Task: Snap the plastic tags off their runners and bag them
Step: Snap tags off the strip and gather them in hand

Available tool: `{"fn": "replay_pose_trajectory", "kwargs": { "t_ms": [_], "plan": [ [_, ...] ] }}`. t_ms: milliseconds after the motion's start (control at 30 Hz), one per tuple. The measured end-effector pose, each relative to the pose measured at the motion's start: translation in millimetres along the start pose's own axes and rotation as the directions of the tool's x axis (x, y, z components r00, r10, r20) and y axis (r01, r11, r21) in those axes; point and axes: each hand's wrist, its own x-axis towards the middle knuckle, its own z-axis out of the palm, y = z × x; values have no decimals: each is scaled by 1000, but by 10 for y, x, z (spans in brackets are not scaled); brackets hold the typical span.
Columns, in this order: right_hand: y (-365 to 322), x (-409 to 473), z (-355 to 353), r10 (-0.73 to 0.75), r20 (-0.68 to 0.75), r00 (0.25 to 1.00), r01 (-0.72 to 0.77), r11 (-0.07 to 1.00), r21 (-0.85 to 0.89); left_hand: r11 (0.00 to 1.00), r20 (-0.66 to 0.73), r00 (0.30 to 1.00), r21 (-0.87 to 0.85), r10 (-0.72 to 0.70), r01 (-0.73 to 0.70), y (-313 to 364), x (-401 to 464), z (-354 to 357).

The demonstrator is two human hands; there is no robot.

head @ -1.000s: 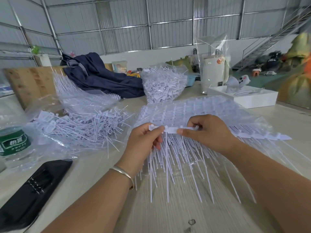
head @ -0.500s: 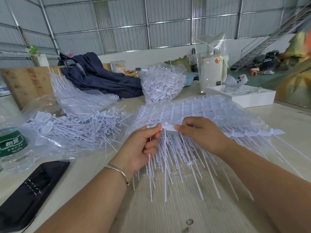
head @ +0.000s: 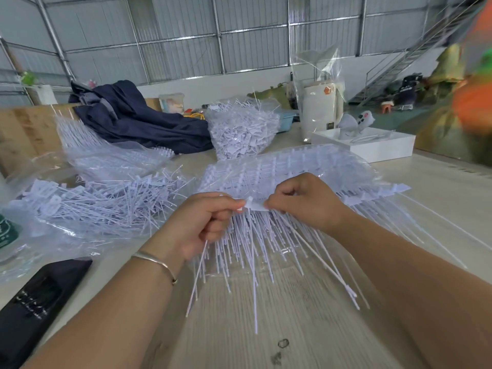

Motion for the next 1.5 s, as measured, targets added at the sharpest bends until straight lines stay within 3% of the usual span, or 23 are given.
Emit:
{"fn": "replay_pose_trajectory", "kwargs": {
  "t_ms": [233,300,367,500,667,800,867,967,1033,1167,1267,1367,1500],
  "plan": [
    [-20,-1,-46,-17,142,990,-9,983,182,989,180,973,55,-143,135,3,-48,-33],
    [1,7,-48,-29,149,988,-1,981,194,986,153,978,114,-140,123,-4,-40,-22],
    [38,8,-27,-20,140,990,-3,987,160,957,48,996,287,-69,52,-24,-24,21],
    [100,-13,23,-29,6,1000,29,1000,-8,745,-188,941,661,281,-90,-69,15,157],
    [19,-32,93,-118,-83,990,83,937,-340,512,-252,874,859,415,5,-95,5,277],
    [-56,-65,84,-167,-105,980,117,920,-374,295,-286,817,944,501,149,-101,8,209],
    [-68,-52,9,-201,-176,964,148,950,-275,359,-354,807,914,472,190,-92,12,42],
    [-43,-18,-55,-187,-251,950,174,982,-74,672,-379,850,739,365,40,-106,22,-54],
    [1,-21,-19,-165,-232,959,158,986,-49,808,-329,899,587,290,-46,-112,50,32],
    [55,-25,55,-146,-140,979,135,987,-88,904,-300,938,426,175,-32,-198,71,217],
    [42,-19,75,-150,-113,982,136,983,-123,993,-270,962,94,-38,66,-194,40,301],
    [38,-35,85,-154,-95,984,140,980,-139,974,-174,971,-185,-164,131,-176,34,317],
    [43,-42,89,-194,-28,981,175,930,-323,929,-109,979,-349,-173,125,-152,44,265]
  ]
}}
